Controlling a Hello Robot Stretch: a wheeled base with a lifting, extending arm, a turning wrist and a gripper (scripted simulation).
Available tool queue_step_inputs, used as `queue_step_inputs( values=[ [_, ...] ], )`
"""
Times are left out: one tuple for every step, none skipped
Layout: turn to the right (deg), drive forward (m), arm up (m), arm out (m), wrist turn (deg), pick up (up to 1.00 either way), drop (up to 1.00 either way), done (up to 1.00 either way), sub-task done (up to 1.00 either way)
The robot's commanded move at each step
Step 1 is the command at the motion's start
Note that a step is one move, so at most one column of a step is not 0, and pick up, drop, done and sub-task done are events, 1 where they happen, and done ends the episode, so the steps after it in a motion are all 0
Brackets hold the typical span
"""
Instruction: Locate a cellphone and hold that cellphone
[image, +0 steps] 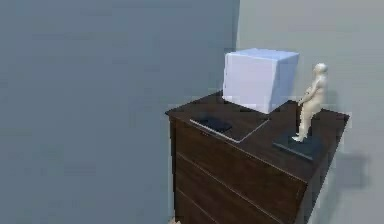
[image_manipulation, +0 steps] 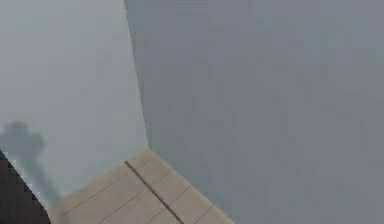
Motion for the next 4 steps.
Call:
queue_step_inputs(
  values=[
    [-45.0,0.0,0.0,0.0,0.0,0.0,0.0,0.0,0.0],
    [-36.0,0.0,0.0,0.0,0.0,0.0,0.0,0.0,0.0],
    [45.0,0.0,0.0,0.0,0.0,0.0,0.0,0.0,0.0],
    [45.0,0.0,0.0,0.0,0.0,0.0,0.0,0.0,0.0]
  ],
)
